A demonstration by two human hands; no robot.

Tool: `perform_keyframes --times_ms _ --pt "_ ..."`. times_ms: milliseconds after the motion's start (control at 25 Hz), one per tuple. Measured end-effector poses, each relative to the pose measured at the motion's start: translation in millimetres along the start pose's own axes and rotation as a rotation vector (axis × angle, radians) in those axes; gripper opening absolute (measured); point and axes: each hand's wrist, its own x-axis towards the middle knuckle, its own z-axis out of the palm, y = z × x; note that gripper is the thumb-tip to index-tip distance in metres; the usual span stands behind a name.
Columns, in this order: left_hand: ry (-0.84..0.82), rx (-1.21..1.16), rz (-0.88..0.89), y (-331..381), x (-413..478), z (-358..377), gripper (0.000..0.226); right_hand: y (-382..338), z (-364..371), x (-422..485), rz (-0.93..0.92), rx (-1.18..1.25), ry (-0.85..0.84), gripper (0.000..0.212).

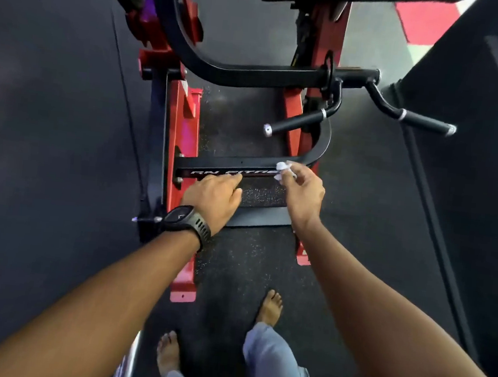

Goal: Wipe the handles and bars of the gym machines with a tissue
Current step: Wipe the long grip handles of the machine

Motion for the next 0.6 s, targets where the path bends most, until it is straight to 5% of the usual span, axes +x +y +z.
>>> perform_keyframes --times_ms 200,600 --pt "0.059 -0.068 -0.034 33.7 58.6 7.8 0.041 3.3 -8.7 67.7 -0.095 -0.078 0.013 0.014" --pt "0.076 -0.131 0.093 -16.7 220.9 84.7 0.044 33.3 40.2 178.0 -0.371 -0.320 -0.026 0.027"
